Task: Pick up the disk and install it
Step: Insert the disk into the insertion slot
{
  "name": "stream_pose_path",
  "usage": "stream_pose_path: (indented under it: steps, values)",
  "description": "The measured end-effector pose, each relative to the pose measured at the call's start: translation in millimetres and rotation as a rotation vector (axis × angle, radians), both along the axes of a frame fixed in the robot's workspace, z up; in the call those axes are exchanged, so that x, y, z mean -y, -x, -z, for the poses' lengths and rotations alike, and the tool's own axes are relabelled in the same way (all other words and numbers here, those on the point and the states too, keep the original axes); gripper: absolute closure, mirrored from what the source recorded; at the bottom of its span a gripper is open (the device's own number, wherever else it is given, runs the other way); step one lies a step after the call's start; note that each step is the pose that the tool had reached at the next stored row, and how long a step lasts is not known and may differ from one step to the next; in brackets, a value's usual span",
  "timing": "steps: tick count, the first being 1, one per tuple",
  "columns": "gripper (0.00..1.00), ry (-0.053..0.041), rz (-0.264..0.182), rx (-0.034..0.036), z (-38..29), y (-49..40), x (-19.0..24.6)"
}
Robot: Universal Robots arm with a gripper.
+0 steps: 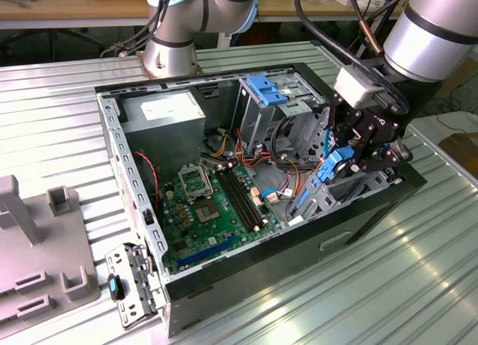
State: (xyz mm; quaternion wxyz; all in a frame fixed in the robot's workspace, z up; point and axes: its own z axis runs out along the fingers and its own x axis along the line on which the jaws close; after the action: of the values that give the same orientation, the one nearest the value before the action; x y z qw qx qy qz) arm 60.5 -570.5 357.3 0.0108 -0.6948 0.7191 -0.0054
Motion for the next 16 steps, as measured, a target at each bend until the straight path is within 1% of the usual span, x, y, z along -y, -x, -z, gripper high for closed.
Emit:
stream_pose_path:
  steps: [3, 4, 16]
  values:
    - [0.62, -0.001, 0.0, 0.0001, 0.5, -0.2, 0.0]
    - [0.56, -0.0001, 0.0, 0.0, 0.0, -0.1, -0.1]
    - [0.56, -0.0001, 0.0, -0.0001, 0.0, -0.1, -0.1]
